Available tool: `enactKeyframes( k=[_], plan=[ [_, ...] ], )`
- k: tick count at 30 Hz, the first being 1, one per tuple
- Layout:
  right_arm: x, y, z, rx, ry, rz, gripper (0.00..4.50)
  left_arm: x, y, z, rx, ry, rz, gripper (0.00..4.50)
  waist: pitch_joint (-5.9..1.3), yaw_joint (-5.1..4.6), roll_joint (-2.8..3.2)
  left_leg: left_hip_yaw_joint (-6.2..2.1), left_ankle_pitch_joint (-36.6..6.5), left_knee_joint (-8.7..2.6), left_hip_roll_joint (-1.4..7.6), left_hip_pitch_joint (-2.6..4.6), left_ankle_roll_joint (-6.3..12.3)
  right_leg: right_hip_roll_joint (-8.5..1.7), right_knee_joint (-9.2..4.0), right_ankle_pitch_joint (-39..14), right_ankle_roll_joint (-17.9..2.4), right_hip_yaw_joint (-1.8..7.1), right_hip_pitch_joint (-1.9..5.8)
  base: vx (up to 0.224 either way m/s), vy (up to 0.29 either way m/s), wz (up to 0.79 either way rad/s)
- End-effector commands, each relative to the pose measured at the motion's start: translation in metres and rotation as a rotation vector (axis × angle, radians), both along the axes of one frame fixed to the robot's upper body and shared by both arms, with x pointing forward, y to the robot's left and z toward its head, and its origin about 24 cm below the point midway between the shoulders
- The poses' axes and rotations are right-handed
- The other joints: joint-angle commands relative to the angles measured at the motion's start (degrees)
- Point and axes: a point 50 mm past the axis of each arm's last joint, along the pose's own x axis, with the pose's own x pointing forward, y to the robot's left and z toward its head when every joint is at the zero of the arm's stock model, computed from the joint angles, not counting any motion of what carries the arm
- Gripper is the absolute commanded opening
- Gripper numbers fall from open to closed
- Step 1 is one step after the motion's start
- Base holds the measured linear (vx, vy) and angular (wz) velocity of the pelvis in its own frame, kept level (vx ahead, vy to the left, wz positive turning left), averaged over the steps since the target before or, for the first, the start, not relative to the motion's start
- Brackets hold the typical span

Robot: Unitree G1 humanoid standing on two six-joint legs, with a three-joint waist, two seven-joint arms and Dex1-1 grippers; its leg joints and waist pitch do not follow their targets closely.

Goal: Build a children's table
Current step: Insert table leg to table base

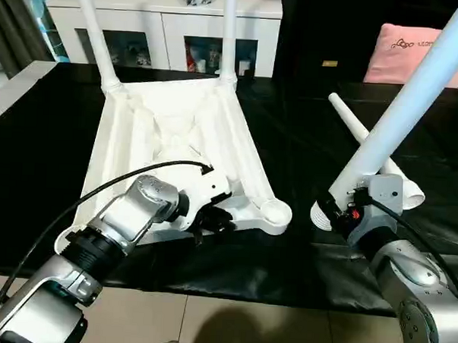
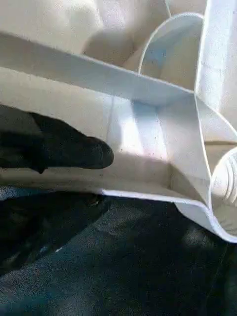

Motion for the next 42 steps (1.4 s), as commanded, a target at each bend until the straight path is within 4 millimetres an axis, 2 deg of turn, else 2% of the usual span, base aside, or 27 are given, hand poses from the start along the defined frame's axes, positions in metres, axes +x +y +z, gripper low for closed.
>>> enactKeyframes(
  k=[1, 4, 8, 13, 15, 18, 20, 21, 24, 26, 31, 39, 40, 42],
  plan=[
    [0.002, 0.001, 0.005, -0.008, -0.029, 0.007, 1.93, 0.005, 0.003, 0.003, 0.037, -0.030, 0.000, 0.53, -3.13, 0.24, -0.17, -0.47, -12.76, -4.44, 2.29, 1.29, -1.63, -2.98, -4.93, -1.92, -11.91, 1.59, 1.12, 0.000, 0.000, 0.00],
    [0.002, 0.001, 0.005, -0.008, -0.030, 0.009, 1.93, 0.005, 0.002, 0.004, 0.023, -0.029, -0.006, 0.19, -3.14, 0.22, -0.24, -0.48, -12.45, -4.47, 2.28, 1.22, -1.55, -2.98, -4.89, -1.56, -11.89, 1.56, 1.13, 0.000, 0.000, 0.00],
    [0.003, 0.005, 0.006, 0.008, -0.036, 0.044, 1.93, 0.003, 0.001, 0.006, -0.012, -0.032, -0.057, 0.02, -3.17, 0.14, -0.23, -0.52, -12.09, -4.49, 2.29, 1.12, -1.44, -2.98, -4.90, -1.21, -11.81, 1.57, 1.19, 0.000, 0.000, 0.00],
    [0.008, 0.015, 0.012, 0.026, -0.068, 0.166, 1.93, 0.001, 0.002, 0.004, -0.017, -0.035, -0.090, 0.00, -3.57, 0.06, -0.18, -0.39, -8.26, -3.92, 2.27, 1.13, 0.26, -2.96, -4.33, 6.58, -12.95, 1.44, 1.44, 0.000, 0.000, 0.00],
    [0.011, 0.018, 0.016, 0.047, -0.078, 0.225, 1.93, 0.002, 0.004, 0.004, -0.017, -0.037, -0.088, 0.00, -3.72, 0.15, -0.42, -0.32, -6.56, -3.70, 2.20, 0.97, 1.20, -2.94, -4.06, 8.99, -13.33, 1.41, 1.64, 0.000, 0.000, 0.00],
    [0.019, 0.022, 0.019, 0.099, -0.081, 0.286, 1.93, 0.004, 0.006, 0.002, -0.021, -0.064, -0.092, 0.00, -3.92, 0.36, -0.40, -0.19, -4.80, -3.36, 2.21, 0.86, 2.39, -2.87, -3.80, 11.39, -14.00, 1.33, 1.55, 0.000, 0.000, 0.00],
    [0.020, 0.022, 0.019, 0.101, -0.081, 0.293, 1.93, 0.004, 0.006, 0.002, -0.021, -0.073, -0.093, 0.00, -3.81, 0.37, -0.40, -0.19, -5.33, -3.46, 2.26, 0.76, 2.45, -2.92, -3.80, 10.55, -14.28, 1.22, 1.49, 0.000, 0.000, 0.00],
    [0.023, 0.023, 0.019, 0.098, -0.084, 0.302, 1.93, 0.006, 0.006, 0.002, -0.016, -0.094, -0.089, 0.00, -3.72, 0.35, -0.61, -0.16, -5.88, -3.52, 2.27, 0.70, 2.28, -2.94, -3.89, 9.27, -14.24, 1.23, 1.52, 0.000, 0.000, 0.00],
    [0.030, 0.026, 0.018, 0.091, -0.100, 0.330, 1.93, 0.007, 0.006, 0.002, -0.047, -0.078, -0.047, 0.00, -3.61, 0.36, -0.31, -0.02, -8.67, -3.64, 2.43, 0.98, 1.35, -3.10, -4.16, 4.45, -14.60, 1.27, 1.16, 0.000, 0.000, 0.00],
    [0.031, 0.027, 0.018, 0.093, -0.102, 0.338, 1.93, 0.007, 0.007, 0.003, -0.052, -0.075, -0.048, 0.56, -3.50, 0.31, -0.36, 0.05, -9.30, -3.78, 2.48, 0.90, 0.85, -3.08, -4.30, 2.67, -14.36, 1.30, 1.14, 0.000, 0.000, 0.00],
    [0.034, 0.030, 0.018, 0.103, -0.111, 0.364, 1.93, 0.008, 0.012, 0.004, -0.051, -0.121, -0.010, 0.88, -3.68, 0.45, -0.48, 0.17, -7.91, -3.62, 2.47, 0.77, 1.14, -3.04, -4.10, 4.86, -14.16, 1.33, 1.16, 0.000, 0.000, 0.00],
    [0.036, 0.032, 0.015, 0.117, -0.125, 0.379, 1.93, 0.005, 0.016, 0.004, -0.085, -0.096, 0.004, 0.88, -3.70, 0.37, -0.26, 0.19, -8.62, -3.66, 2.52, 0.87, 1.38, -2.97, -4.08, 4.86, -14.43, 1.27, 0.99, 0.000, 0.000, 0.00],
    [0.036, 0.032, 0.014, 0.120, -0.123, 0.383, 1.93, 0.005, 0.016, 0.004, -0.089, -0.094, 0.005, 0.62, -3.69, 0.41, -0.26, 0.19, -8.78, -3.68, 2.53, 0.91, 1.33, -2.94, -4.09, 4.67, -14.40, 1.26, 0.95, 0.000, 0.000, 0.00],
    [0.037, 0.033, 0.013, 0.124, -0.122, 0.389, 1.93, 0.004, 0.016, 0.005, -0.095, -0.089, 0.007, 0.55, -3.72, 0.45, -0.21, 0.17, -8.86, -3.71, 2.54, 0.90, 1.26, -2.96, -4.05, 4.80, -14.46, 1.25, 0.96, 0.000, 0.000, 0.00]
  ],
)
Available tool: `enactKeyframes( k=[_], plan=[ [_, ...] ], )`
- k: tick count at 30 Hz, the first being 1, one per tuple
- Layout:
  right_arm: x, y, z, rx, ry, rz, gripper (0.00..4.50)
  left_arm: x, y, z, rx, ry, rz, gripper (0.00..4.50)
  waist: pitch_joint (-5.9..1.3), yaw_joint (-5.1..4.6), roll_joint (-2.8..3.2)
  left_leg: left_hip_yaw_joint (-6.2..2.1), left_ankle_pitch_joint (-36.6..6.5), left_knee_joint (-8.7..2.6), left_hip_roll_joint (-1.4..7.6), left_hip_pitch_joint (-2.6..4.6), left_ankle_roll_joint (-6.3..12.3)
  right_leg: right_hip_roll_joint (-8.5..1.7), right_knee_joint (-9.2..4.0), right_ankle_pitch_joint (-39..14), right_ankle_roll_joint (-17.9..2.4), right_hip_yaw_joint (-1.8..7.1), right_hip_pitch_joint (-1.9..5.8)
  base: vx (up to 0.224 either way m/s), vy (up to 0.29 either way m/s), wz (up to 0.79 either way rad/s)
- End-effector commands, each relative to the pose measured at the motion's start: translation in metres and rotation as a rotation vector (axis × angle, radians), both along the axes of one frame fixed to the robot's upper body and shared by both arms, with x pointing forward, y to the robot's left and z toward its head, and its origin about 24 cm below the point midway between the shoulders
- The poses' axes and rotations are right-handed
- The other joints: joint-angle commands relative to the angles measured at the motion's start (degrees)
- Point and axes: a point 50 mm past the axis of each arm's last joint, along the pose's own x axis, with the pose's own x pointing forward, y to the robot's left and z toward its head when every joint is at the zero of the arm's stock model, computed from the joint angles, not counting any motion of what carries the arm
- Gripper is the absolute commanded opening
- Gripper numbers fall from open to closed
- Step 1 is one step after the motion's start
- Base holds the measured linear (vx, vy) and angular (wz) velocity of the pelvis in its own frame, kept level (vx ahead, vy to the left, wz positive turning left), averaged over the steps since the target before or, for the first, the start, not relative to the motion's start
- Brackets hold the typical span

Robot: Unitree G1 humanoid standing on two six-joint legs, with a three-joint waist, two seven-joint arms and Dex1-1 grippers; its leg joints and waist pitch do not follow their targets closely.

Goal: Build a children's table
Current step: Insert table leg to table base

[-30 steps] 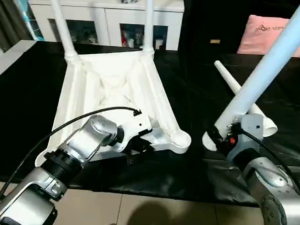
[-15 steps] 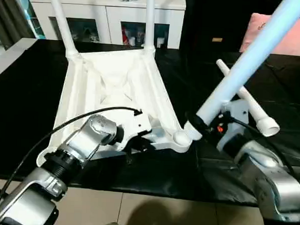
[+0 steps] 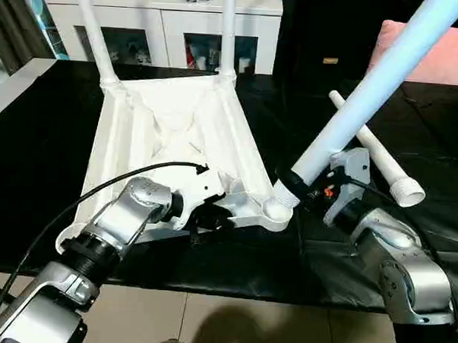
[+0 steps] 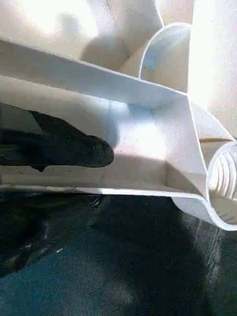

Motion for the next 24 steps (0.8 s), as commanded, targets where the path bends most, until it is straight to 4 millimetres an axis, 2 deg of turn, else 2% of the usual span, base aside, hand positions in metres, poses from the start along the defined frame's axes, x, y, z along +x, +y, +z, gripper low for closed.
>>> enactKeyframes(
  k=[1, 2, 3, 8, 12, 15, 16, 18, 24],
  plan=[
    [0.003, 0.004, 0.000, 0.006, -0.011, 0.034, 1.93, 0.002, 0.007, 0.007, -0.015, -0.016, 0.030, 0.50, -3.75, 0.31, -0.24, -0.44, -9.43, -3.67, 2.18, 1.48, 0.94, -2.96, -4.31, 4.60, -14.44, 1.25, 1.79, 0.000, 0.000, 0.00],
    [0.003, 0.004, 0.000, 0.006, -0.011, 0.035, 1.93, 0.002, 0.007, 0.007, -0.015, -0.016, 0.030, 0.50, -3.72, 0.28, -0.26, -0.42, -9.64, -3.67, 2.15, 1.48, 0.90, -2.95, -4.35, 4.34, -14.49, 1.24, 1.78, 0.000, 0.000, 0.00],
    [0.004, 0.005, -0.002, -0.006, -0.014, 0.050, 1.93, 0.002, 0.007, 0.007, -0.015, -0.011, 0.026, 0.24, -3.70, 0.30, -0.20, -0.41, -9.89, -3.68, 2.17, 1.52, 0.78, -2.99, -4.44, 3.66, -14.52, 1.26, 1.76, 0.000, 0.000, 0.00],
    [0.007, 0.008, -0.007, -0.016, 0.018, 0.090, 1.93, -0.001, 0.007, 0.004, -0.002, 0.001, 0.010, 0.02, -3.82, 0.17, -0.03, -0.52, -9.07, -3.66, 2.16, 1.39, 0.91, -2.89, -4.18, 5.59, -14.73, 1.19, 1.95, 0.000, 0.000, 0.00],
    [0.011, 0.008, -0.012, -0.032, 0.045, 0.137, 1.93, -0.001, 0.007, 0.004, -0.004, 0.005, 0.008, 0.00, -3.94, 0.17, -0.11, -0.42, -7.49, -3.39, 2.10, 1.42, 1.80, -2.84, -4.01, 8.90, -15.27, 1.15, 2.00, 0.000, 0.000, 0.00],
    [0.014, 0.010, -0.017, -0.048, 0.086, 0.210, 1.93, 0.000, 0.007, 0.004, -0.003, -0.002, 0.000, 0.00, -3.92, 0.14, -0.29, -0.33, -7.73, -3.26, 2.04, 1.32, 2.26, -2.96, -4.09, 8.22, -15.96, 1.15, 2.18, 0.000, 0.000, 0.00],
    [0.015, 0.010, -0.021, -0.068, 0.109, 0.254, 1.93, 0.000, 0.006, 0.005, -0.003, -0.005, -0.009, 0.00, -3.93, 0.16, -0.62, -0.29, -7.41, -3.25, 2.10, 1.30, 2.58, -2.92, -4.06, 8.41, -16.03, 1.13, 2.19, 0.000, 0.000, 0.00],
    [0.015, 0.010, -0.023, -0.079, 0.117, 0.271, 1.93, 0.000, 0.007, 0.005, 0.000, -0.006, -0.012, 0.00, -3.97, 0.21, -0.46, -0.30, -6.77, -3.15, 2.09, 1.27, 3.04, -2.93, -3.98, 8.84, -16.19, 1.10, 2.19, 0.000, 0.000, 0.00],
    [0.015, 0.010, -0.031, -0.131, 0.140, 0.329, 1.93, 0.002, 0.009, 0.003, 0.033, -0.010, -0.024, 0.00, -3.87, 0.27, -0.69, -0.24, -7.34, -3.21, 2.21, 1.32, 3.38, -3.02, -4.10, 7.11, -16.29, 1.10, 2.09, 0.000, 0.000, 0.00]
  ],
)
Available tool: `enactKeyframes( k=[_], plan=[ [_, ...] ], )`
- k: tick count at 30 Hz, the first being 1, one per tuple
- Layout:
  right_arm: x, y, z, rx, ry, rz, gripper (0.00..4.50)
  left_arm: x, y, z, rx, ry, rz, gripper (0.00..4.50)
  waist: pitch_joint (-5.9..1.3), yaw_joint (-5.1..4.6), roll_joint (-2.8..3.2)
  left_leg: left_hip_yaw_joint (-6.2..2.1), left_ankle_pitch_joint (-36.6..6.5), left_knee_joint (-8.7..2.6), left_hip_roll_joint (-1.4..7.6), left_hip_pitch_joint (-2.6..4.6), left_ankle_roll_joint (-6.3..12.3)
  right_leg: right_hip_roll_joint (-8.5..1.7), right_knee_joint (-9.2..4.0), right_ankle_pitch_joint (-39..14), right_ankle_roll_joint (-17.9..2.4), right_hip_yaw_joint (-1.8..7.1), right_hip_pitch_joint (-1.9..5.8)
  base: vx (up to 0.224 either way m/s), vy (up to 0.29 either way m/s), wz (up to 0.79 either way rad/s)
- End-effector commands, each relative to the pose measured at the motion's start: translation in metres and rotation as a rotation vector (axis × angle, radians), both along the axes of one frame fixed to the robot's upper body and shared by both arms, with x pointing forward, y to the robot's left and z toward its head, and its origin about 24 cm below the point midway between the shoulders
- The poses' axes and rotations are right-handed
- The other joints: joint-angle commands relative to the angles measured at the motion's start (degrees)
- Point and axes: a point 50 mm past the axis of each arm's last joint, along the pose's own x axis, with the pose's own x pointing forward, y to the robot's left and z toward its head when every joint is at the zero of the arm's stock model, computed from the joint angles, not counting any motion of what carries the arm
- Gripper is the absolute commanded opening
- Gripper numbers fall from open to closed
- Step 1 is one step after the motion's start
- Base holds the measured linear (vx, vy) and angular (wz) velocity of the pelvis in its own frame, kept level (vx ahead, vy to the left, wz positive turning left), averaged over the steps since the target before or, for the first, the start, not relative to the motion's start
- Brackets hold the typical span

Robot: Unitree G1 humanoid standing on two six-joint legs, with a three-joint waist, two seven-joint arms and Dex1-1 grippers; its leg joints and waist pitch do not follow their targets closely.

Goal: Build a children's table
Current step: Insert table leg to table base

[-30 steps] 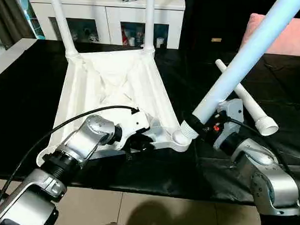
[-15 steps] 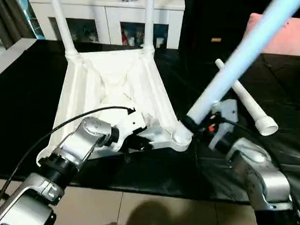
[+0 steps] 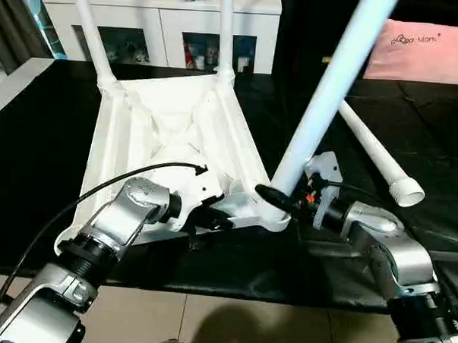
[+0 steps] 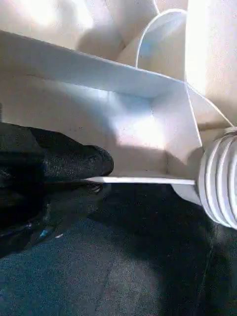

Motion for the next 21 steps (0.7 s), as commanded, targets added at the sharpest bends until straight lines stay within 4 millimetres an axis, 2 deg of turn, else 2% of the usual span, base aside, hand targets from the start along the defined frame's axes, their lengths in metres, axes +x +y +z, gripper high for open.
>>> enactKeyframes(
  k=[1, 5, 9, 12, 18, 21],
  plan=[
    [0.001, -0.003, -0.011, -0.059, 0.034, 0.010, 1.93, 0.004, 0.007, 0.002, 0.030, -0.007, 0.016, 0.00, -3.86, 0.44, -0.63, -0.30, -7.71, -3.24, 2.18, 1.39, 3.23, -3.09, -4.09, 6.30, -16.42, 1.10, 2.06, 0.000, 0.000, 0.00],
    [0.005, -0.008, -0.012, -0.077, 0.030, -0.010, 1.93, 0.005, 0.008, 0.003, 0.033, -0.011, 0.012, 0.00, -3.83, 0.39, -0.58, -0.28, -8.43, -3.30, 2.24, 1.50, 2.74, -3.05, -4.15, 4.88, -16.67, 1.15, 1.96, 0.000, 0.000, 0.00],
    [0.008, -0.015, -0.011, -0.090, 0.025, -0.023, 1.93, 0.007, 0.008, 0.004, 0.034, -0.013, 0.011, 0.00, -3.93, 0.41, -0.59, -0.26, -7.24, -3.12, 2.14, 1.38, 3.34, -2.98, -3.99, 7.43, -16.84, 1.10, 2.08, 0.000, 0.000, 0.00],
    [0.007, -0.019, -0.010, -0.092, 0.025, -0.017, 1.93, 0.008, 0.009, 0.004, 0.034, -0.014, 0.011, 0.00, -3.85, 0.39, -0.64, -0.26, -8.15, -3.21, 2.20, 1.41, 3.50, -3.02, -4.13, 5.94, -16.84, 1.09, 2.06, 0.000, 0.000, 0.00],
    [0.005, -0.017, -0.013, -0.085, 0.040, 0.017, 1.93, 0.010, 0.008, 0.005, 0.024, -0.014, 0.018, 0.00, -3.95, 0.59, -0.67, -0.20, -7.19, -3.08, 2.18, 1.41, 4.04, -2.99, -4.02, 7.05, -17.02, 1.11, 2.03, 0.000, 0.000, 0.00],
    [0.007, -0.014, -0.016, -0.060, 0.050, 0.011, 1.93, 0.012, 0.006, 0.007, 0.011, -0.015, 0.021, 0.00, -3.78, 0.56, -0.61, -0.20, -8.73, -3.26, 2.21, 1.46, 3.63, -3.05, -4.24, 4.80, -17.27, 1.07, 1.90, 0.000, 0.000, 0.00]
  ],
)
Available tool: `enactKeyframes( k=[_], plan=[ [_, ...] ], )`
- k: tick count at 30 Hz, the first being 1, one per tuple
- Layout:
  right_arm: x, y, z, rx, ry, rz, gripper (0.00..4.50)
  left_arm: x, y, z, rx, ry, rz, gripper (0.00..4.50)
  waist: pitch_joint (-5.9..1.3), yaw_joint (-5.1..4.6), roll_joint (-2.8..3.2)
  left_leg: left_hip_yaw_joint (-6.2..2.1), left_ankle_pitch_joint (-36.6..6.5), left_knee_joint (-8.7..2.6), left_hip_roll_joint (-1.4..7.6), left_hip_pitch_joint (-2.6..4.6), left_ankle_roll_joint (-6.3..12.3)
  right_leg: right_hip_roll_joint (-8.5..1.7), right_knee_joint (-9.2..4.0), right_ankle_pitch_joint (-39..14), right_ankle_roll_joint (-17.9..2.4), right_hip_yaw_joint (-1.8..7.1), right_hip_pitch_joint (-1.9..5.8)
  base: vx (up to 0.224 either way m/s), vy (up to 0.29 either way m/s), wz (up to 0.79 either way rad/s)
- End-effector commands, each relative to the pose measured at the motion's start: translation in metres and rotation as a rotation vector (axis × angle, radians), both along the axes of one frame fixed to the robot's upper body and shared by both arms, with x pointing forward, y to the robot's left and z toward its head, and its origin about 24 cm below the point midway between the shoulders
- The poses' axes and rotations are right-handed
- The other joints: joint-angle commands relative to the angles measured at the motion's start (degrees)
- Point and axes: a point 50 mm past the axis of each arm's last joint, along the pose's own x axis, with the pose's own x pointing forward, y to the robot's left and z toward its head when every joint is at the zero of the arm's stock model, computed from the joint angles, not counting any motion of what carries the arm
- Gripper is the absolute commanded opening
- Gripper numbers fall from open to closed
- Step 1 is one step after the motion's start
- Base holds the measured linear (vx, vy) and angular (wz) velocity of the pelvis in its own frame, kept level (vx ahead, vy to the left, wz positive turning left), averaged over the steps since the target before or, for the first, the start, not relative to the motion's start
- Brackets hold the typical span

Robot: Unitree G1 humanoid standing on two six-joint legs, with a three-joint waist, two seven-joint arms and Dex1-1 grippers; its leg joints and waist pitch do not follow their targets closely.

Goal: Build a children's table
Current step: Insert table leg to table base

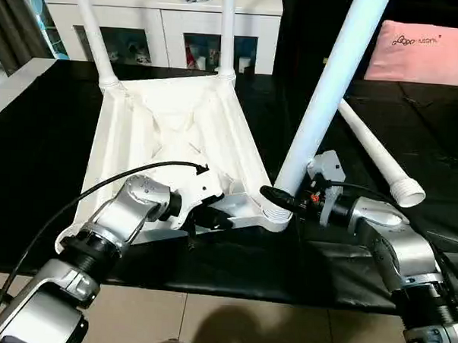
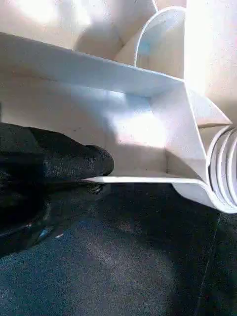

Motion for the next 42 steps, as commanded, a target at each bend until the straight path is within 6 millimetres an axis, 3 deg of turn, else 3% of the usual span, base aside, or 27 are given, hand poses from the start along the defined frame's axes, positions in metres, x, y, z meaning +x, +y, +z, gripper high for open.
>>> enactKeyframes(
  k=[1, 6, 11, 12, 15, 16, 21, 23, 26, 31, 32, 33, 35, 36, 38, 39, 42],
  plan=[
    [0.000, -0.001, -0.014, 0.010, 0.072, -0.016, 1.93, 0.007, 0.005, 0.008, 0.003, -0.029, 0.037, 0.00, -3.74, 0.32, -0.67, -0.28, -9.62, -3.39, 2.18, 1.41, 3.20, -3.15, -4.41, 3.49, -17.31, 1.10, 1.91, 0.000, 0.000, 0.00],
    [0.005, -0.010, -0.023, 0.121, 0.106, -0.115, 1.93, 0.011, 0.004, 0.014, -0.014, -0.035, 0.046, 0.00, -3.58, 0.08, -0.43, -0.38, -12.74, -3.81, 2.31, 1.58, 1.72, -3.28, -4.85, -1.66, -16.83, 1.07, 1.69, 0.000, 0.000, 0.00],
    [0.001, -0.018, -0.028, 0.212, 0.133, -0.173, 1.93, 0.013, 0.005, 0.016, -0.019, -0.038, 0.055, 0.00, -3.63, 0.19, -0.34, -0.35, -12.54, -3.88, 2.35, 1.56, 1.67, -3.26, -4.89, -0.73, -16.69, 1.11, 1.63, 0.000, 0.000, 0.00],
    [-0.004, -0.021, -0.035, 0.244, 0.146, -0.194, 1.93, 0.015, 0.006, 0.016, -0.017, -0.040, 0.061, 0.00, -3.68, 0.27, -0.01, -0.43, -12.32, -3.92, 2.36, 1.57, 1.63, -3.25, -4.76, -0.29, -16.70, 1.05, 1.65, 0.000, 0.000, 0.00],
    [-0.015, -0.022, -0.046, 0.278, 0.157, -0.215, 1.93, 0.017, 0.007, 0.016, -0.015, -0.043, 0.072, 0.00, -3.75, 0.51, 0.18, -0.37, -12.18, -3.92, 2.38, 1.52, 1.95, -3.27, -4.77, 2.30, -16.75, 1.04, 1.59, 0.000, 0.000, 0.00],
    [-0.020, -0.021, -0.051, 0.273, 0.150, -0.217, 1.93, 0.018, 0.007, 0.017, -0.015, -0.046, 0.079, 0.00, -3.83, 0.68, 0.57, -0.45, -12.42, -3.91, 2.37, 1.56, 1.88, -3.32, -4.69, 2.47, -16.79, 1.00, 1.58, 0.000, 0.000, 0.00],
    [-0.035, -0.018, -0.061, 0.175, 0.088, -0.210, 1.93, 0.021, 0.007, 0.019, -0.014, -0.056, 0.098, 0.00, -3.73, 1.13, 0.48, -0.44, -13.56, -4.15, 2.51, 1.77, 1.57, -3.27, -4.89, 1.61, -16.40, 1.02, 1.49, 0.000, 0.000, 0.00],
    [-0.048, -0.018, -0.072, 0.065, 0.060, -0.172, 1.93, 0.024, 0.008, 0.019, -0.016, -0.062, 0.113, 0.00, -3.56, 1.54, 0.37, -0.39, -14.26, -4.26, 2.52, 1.80, 0.80, -3.24, -5.25, 0.12, -15.33, 1.13, 1.35, 0.000, 0.000, 0.00],
    [-0.053, -0.018, -0.075, -0.006, 0.049, -0.123, 1.93, 0.024, 0.008, 0.018, -0.015, -0.062, 0.115, 0.00, -3.48, 1.47, 0.19, -0.43, -15.14, -4.40, 2.50, 1.78, 0.47, -3.28, -5.32, -1.45, -14.92, 1.17, 1.38, 0.000, 0.000, 0.00],
    [-0.053, -0.019, -0.075, -0.117, 0.055, -0.003, 1.93, 0.023, 0.008, 0.017, -0.015, -0.063, 0.116, 0.00, -3.42, 1.55, -0.49, -0.33, -14.14, -4.36, 2.54, 1.62, 1.85, -3.29, -5.47, -2.41, -14.31, 1.26, 1.38, 0.000, 0.000, 0.00],
    [-0.052, -0.018, -0.075, -0.131, 0.064, 0.039, 1.93, 0.023, 0.008, 0.017, -0.016, -0.063, 0.116, 0.00, -3.41, 1.48, -1.18, -0.17, -13.74, -4.27, 2.54, 1.56, 2.37, -3.27, -5.56, -2.30, -14.34, 1.29, 1.43, 0.000, 0.000, 0.00],
    [-0.049, -0.017, -0.074, -0.138, 0.068, 0.069, 1.93, 0.022, 0.008, 0.016, -0.016, -0.062, 0.116, 0.00, -3.45, 1.52, -1.42, -0.22, -12.96, -4.19, 2.54, 1.45, 2.65, -3.38, -5.39, -1.96, -14.48, 1.26, 1.56, 0.000, 0.000, 0.00],
    [-0.043, -0.014, -0.072, -0.130, 0.072, 0.094, 1.93, 0.021, 0.008, 0.016, -0.016, -0.061, 0.111, 0.00, -3.32, 1.54, -0.96, -0.20, -13.09, -4.21, 2.55, 1.44, 3.03, -3.42, -5.50, -3.11, -14.63, 1.22, 1.27, 0.000, 0.000, 0.00],
    [-0.038, -0.013, -0.070, -0.125, 0.068, 0.093, 1.93, 0.020, 0.009, 0.016, -0.015, -0.061, 0.107, 0.00, -3.28, 1.44, -1.39, -0.23, -13.69, -4.32, 2.62, 1.41, 2.95, -3.48, -5.51, -4.20, -14.72, 1.20, 1.30, 0.000, 0.000, 0.00],
    [-0.026, -0.009, -0.063, -0.096, 0.065, 0.097, 1.93, 0.018, 0.009, 0.016, -0.006, -0.061, 0.089, 0.00, -3.17, 1.28, -1.31, -0.27, -15.53, -4.50, 2.69, 1.62, 2.39, -3.46, -5.65, -6.46, -14.77, 1.21, 1.00, 0.000, 0.000, 0.00],
    [-0.022, -0.007, -0.060, -0.089, 0.064, 0.102, 1.93, 0.018, 0.009, 0.016, -0.001, -0.062, 0.078, 0.00, -3.12, 1.04, -1.60, -0.36, -16.05, -4.68, 2.67, 1.44, 2.00, -3.49, -5.64, -7.48, -14.66, 1.18, 1.16, 0.000, 0.000, 0.00],
    [-0.016, 0.000, -0.053, -0.067, 0.067, 0.144, 1.93, 0.016, 0.009, 0.017, 0.009, -0.063, 0.045, 0.00, -3.12, 0.79, -1.45, -0.40, -17.31, -4.87, 2.76, 1.71, 1.10, -3.46, -5.76, -8.26, -14.32, 1.21, 0.99, 0.000, 0.000, 0.00]
  ],
)
